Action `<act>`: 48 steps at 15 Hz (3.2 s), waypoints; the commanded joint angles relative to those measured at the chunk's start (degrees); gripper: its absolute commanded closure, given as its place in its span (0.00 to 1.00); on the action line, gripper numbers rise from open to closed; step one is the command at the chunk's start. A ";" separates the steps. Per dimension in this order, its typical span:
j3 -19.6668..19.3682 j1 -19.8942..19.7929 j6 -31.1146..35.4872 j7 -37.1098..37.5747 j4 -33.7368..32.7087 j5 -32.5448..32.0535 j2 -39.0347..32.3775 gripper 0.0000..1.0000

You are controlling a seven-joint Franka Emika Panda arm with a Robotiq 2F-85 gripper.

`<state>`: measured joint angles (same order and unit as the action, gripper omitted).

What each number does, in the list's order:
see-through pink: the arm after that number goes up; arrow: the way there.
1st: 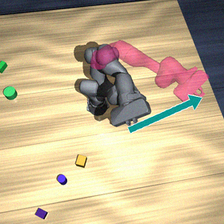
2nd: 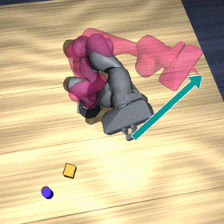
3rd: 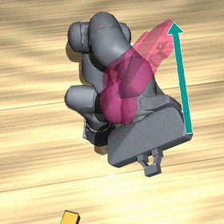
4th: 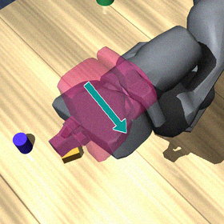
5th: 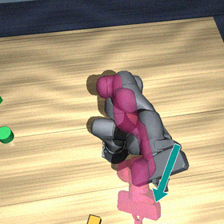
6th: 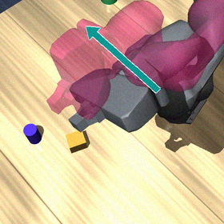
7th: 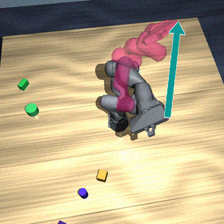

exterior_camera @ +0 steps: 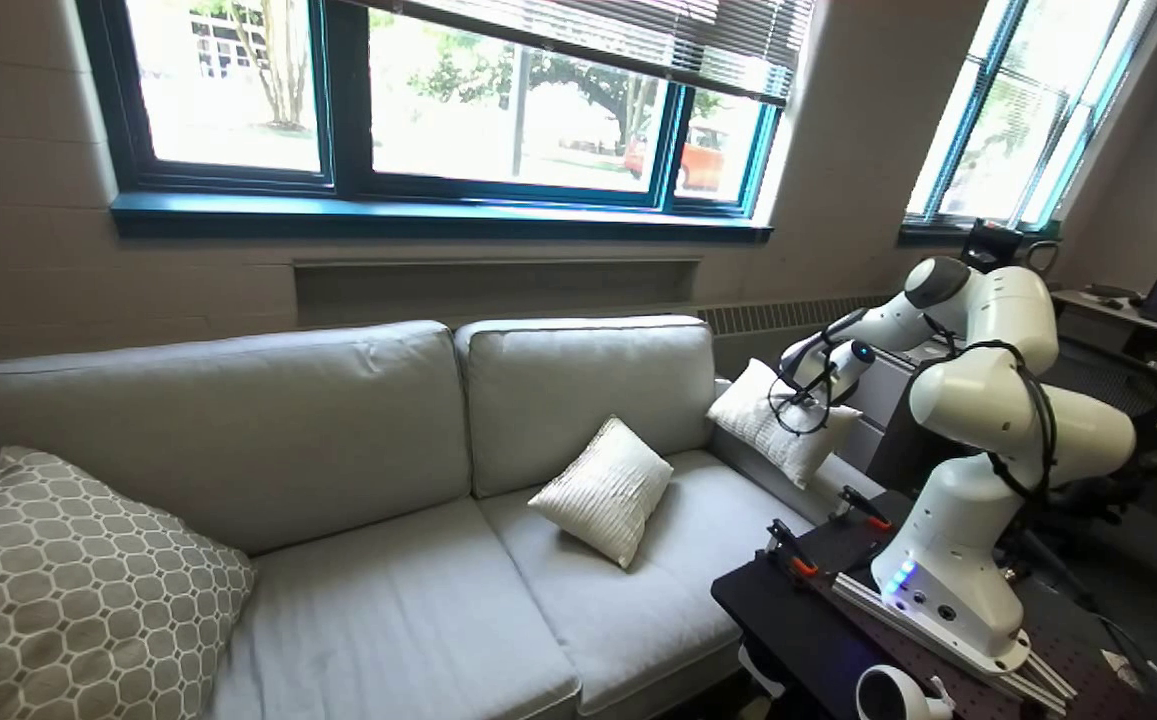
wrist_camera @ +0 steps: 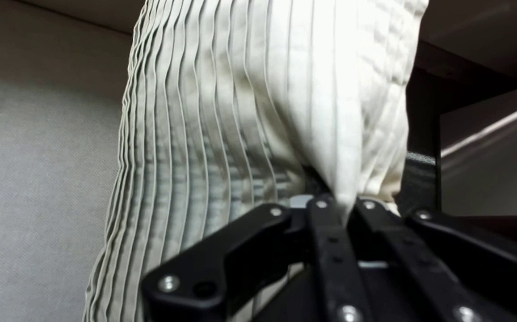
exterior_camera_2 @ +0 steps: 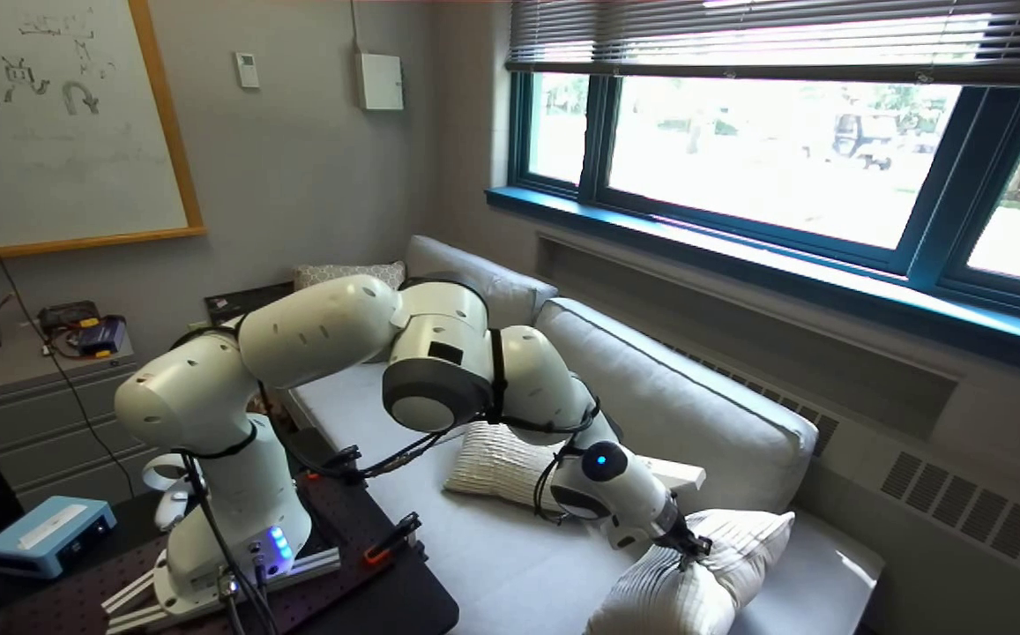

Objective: Set the striped pillows against the armrest

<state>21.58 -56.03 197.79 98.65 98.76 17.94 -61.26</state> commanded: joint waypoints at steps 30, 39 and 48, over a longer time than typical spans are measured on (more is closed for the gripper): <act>-8.64 15.80 -0.06 8.99 -6.76 15.08 -8.21 0.99; -0.38 9.34 0.28 8.96 -8.06 9.56 -8.99 0.99; 5.19 -0.56 0.43 7.27 -7.94 1.42 -14.74 0.99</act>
<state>24.28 -53.19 197.77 106.92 91.94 21.82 -73.81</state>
